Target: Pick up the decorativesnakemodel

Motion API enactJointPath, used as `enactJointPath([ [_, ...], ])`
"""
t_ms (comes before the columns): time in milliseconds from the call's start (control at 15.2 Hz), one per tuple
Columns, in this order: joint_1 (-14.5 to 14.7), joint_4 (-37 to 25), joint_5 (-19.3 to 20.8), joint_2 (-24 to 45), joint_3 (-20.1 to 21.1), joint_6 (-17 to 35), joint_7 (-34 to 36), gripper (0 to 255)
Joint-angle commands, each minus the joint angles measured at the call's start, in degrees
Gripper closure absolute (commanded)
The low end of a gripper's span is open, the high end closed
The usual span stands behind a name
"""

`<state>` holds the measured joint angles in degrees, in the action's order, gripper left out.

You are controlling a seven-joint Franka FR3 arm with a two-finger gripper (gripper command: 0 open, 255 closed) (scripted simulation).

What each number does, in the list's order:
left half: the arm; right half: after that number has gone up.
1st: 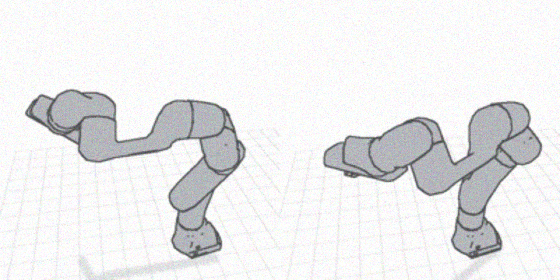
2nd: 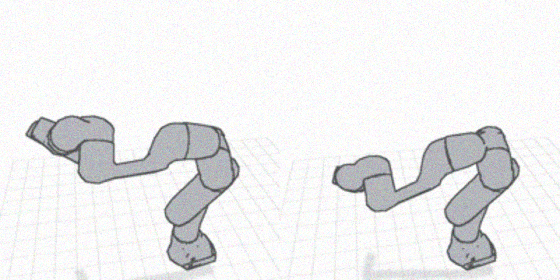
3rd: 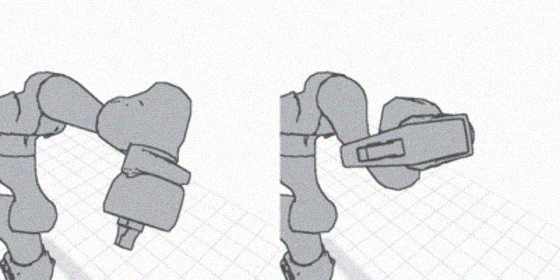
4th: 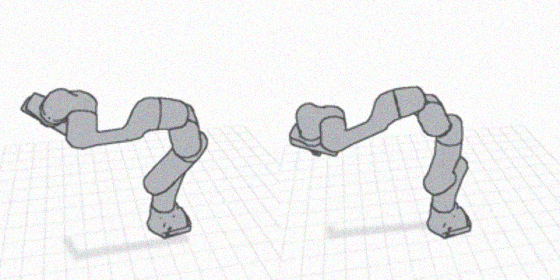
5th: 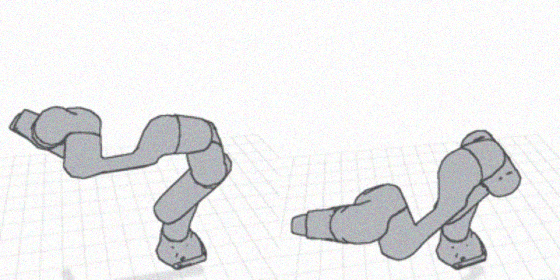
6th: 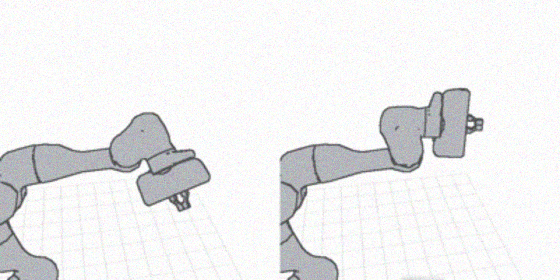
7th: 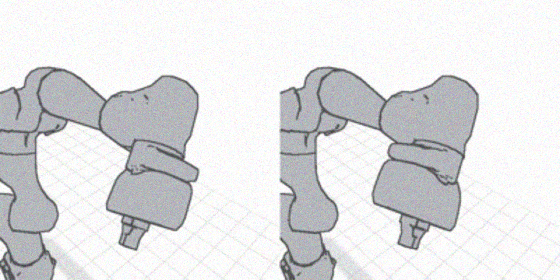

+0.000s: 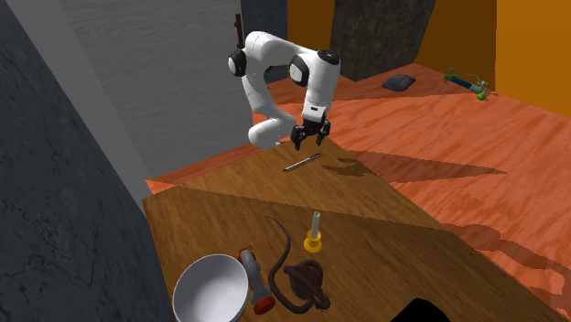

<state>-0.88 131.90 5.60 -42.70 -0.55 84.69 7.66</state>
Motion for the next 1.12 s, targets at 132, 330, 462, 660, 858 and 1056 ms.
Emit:
enactJointPath([
  [132,-0.65,-1.78,0.94,3.11,-2.04,1.77,-1.83,0],
  [330,-1.46,-4.96,1.92,8.04,-5.01,4.18,-4.56,0],
  [462,-1.93,-7.41,2.26,11.49,-6.92,5.6,-6.41,0],
  [660,-2.5,-11.59,2.26,16.89,-9.73,7.42,-9.27,0],
  [858,-3.04,-16.4,1.61,22.59,-12.42,8.81,-12.28,0],
  [1056,-3.63,-21.86,0.27,28.6,-14.99,9.7,-15.45,0],
])
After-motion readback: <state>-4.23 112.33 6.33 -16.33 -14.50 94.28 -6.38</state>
